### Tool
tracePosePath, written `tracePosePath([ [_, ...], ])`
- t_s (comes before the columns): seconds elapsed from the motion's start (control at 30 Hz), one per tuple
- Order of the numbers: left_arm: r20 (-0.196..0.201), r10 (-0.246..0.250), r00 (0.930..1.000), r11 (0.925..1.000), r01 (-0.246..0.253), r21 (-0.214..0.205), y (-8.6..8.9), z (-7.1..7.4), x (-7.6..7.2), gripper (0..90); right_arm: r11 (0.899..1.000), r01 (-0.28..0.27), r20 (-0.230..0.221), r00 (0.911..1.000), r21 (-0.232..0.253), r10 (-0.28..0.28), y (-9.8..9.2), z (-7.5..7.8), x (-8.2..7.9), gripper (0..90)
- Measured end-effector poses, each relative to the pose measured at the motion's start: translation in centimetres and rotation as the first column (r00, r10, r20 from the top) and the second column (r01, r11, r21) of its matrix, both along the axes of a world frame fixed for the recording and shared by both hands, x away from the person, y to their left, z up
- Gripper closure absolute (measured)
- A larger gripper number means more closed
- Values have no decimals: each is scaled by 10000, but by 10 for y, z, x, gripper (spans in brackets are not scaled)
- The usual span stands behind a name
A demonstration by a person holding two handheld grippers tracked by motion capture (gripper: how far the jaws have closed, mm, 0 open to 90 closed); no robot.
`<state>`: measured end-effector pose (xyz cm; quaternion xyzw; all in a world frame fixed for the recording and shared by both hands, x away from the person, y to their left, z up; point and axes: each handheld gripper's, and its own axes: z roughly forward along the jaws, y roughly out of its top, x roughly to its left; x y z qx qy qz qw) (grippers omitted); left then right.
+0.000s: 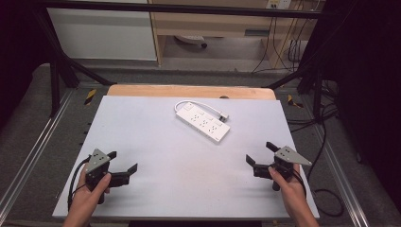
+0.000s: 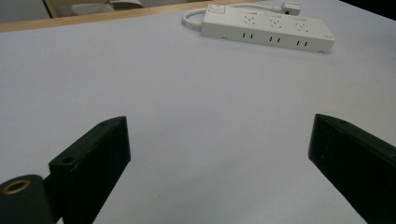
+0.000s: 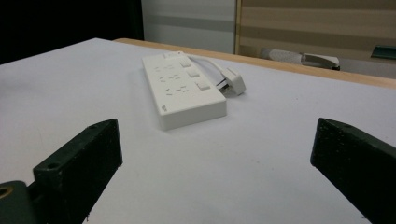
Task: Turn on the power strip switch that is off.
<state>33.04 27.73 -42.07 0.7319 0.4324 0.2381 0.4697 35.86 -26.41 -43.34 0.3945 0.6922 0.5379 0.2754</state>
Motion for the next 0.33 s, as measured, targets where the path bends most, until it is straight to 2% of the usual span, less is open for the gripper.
tracePosePath([
  [0.27,34,-112,9999,9999,111,76,0,1,0,58,9985,-319,-401,9987,-456,300,13,-12,-1,28],
  [0.33,11,-133,9999,9999,133,77,-1,0,0,58,9959,-4,-761,9971,-910,-66,12,-14,2,35],
])
